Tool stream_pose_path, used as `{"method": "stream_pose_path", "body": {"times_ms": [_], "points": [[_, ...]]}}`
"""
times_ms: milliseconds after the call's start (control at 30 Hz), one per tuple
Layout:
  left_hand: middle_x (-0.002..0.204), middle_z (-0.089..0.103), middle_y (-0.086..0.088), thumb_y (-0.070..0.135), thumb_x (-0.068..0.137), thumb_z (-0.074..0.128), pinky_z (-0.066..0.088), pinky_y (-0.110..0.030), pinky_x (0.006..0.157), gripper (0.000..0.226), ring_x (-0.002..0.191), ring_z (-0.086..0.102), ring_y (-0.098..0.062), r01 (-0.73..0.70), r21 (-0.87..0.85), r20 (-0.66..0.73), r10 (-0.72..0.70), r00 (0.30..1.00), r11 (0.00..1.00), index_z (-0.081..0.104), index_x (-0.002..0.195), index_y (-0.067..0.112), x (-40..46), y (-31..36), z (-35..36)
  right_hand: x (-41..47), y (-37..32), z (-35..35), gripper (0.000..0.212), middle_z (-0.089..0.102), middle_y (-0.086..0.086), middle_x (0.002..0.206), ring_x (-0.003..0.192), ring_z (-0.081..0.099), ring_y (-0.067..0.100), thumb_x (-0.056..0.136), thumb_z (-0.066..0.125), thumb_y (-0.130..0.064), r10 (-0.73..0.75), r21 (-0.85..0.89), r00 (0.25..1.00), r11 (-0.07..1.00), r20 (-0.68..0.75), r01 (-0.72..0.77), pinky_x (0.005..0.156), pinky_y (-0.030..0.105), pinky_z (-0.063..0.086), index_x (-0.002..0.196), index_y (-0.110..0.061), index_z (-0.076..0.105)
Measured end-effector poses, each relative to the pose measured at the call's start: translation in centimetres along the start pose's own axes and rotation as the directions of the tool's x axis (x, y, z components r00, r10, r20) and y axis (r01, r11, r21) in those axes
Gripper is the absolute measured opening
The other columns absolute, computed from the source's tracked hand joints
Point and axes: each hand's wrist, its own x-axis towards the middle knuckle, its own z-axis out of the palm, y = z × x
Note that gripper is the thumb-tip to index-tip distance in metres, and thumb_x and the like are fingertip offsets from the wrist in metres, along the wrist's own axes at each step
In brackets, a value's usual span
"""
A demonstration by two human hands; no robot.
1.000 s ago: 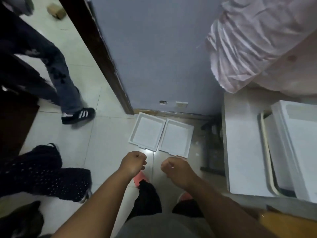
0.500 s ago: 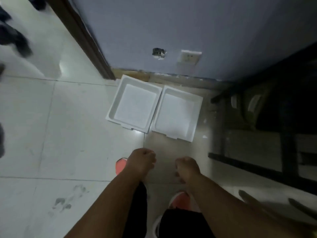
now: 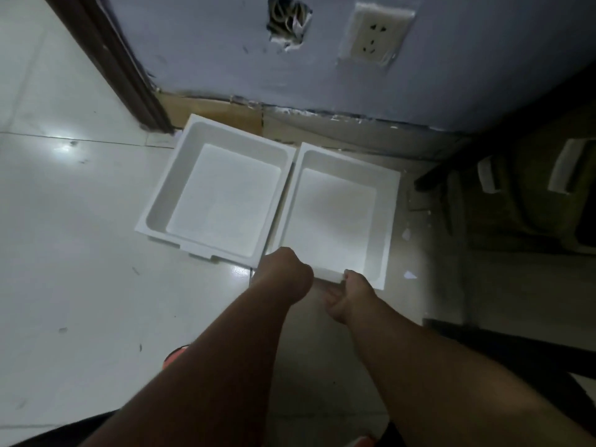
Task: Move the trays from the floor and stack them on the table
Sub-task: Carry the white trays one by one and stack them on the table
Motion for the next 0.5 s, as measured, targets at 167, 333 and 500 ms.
{"method": "stream_pose_path", "body": {"times_ms": [167,333,500], "points": [[0.097,0.068,-0.009,0.015,0.09,0.048,0.043,-0.028,0.068,0.024,0.079,0.058,-0.021,-0.137,0.058,-0.02,0.138,0.99,0.989,0.055,0.069,0.009,-1.0,0.6,-1.4,-1.6,-0.9,0.9,0.031,0.069,0.014,0.091,0.078,0.069,0.027,0.096,0.061,-0.028,-0.085,0.027,0.996,0.996,-0.008,0.085,0.083,0.036,0.059,0.115,-0.003,0.06],[0.103,0.068,-0.005,0.02,0.092,0.05,0.046,-0.032,0.081,0.025,0.098,0.064,-0.026,-0.135,-0.065,-0.163,0.123,0.979,0.989,0.072,0.094,0.008,-6.4,1.4,-7.0,-9.8,-1.9,-0.7,0.024,0.07,0.011,0.084,0.071,0.071,0.024,0.092,0.07,-0.02,-0.332,0.005,0.941,0.943,-0.07,0.333,0.075,0.038,0.063,0.106,-0.002,0.064],[0.069,0.054,0.002,0.016,0.085,0.051,0.034,-0.029,0.07,0.034,0.075,0.049,-0.022,0.002,-0.109,-0.194,-0.023,0.981,0.994,0.045,0.052,0.019,-15.5,0.3,-14.1,-23.1,-2.9,-3.0,0.025,0.067,0.006,0.056,0.048,0.065,0.021,0.089,0.071,-0.026,-0.479,-0.228,0.861,0.869,-0.169,0.439,0.052,0.032,0.057,0.077,-0.005,0.065]]}}
